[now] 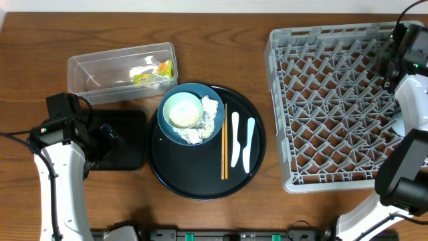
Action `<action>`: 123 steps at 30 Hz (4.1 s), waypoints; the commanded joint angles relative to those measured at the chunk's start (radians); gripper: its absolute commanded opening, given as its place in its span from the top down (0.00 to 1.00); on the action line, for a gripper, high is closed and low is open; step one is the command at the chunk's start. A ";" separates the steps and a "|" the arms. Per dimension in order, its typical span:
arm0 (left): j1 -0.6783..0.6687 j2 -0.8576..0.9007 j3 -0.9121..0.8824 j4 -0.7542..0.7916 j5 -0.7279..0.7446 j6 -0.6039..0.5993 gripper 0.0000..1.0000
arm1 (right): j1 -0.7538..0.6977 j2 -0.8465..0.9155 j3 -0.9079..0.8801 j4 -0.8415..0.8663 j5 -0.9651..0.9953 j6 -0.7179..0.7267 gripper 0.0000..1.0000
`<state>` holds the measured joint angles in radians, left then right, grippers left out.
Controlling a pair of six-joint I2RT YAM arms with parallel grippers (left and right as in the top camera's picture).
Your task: Sort waste into correct bins and load items into the dishwasher rack
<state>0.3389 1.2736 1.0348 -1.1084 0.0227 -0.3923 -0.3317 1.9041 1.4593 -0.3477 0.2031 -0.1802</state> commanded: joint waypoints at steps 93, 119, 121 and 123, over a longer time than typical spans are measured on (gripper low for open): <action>0.005 0.000 -0.003 -0.009 -0.008 -0.001 0.02 | -0.050 -0.078 -0.002 0.044 0.218 0.053 0.85; 0.005 0.000 -0.003 -0.010 -0.008 -0.002 0.02 | -0.049 -0.080 -0.002 0.133 -0.273 0.105 0.83; 0.005 0.000 -0.003 -0.010 -0.008 -0.001 0.02 | -0.048 -0.072 -0.002 0.170 -0.248 0.105 0.83; 0.005 0.000 -0.003 -0.010 -0.008 -0.002 0.02 | -0.048 -0.061 -0.002 0.203 -0.244 0.105 0.82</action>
<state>0.3389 1.2736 1.0348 -1.1149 0.0223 -0.3923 -0.3996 1.8557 1.4574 -0.1680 -0.0154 -0.0975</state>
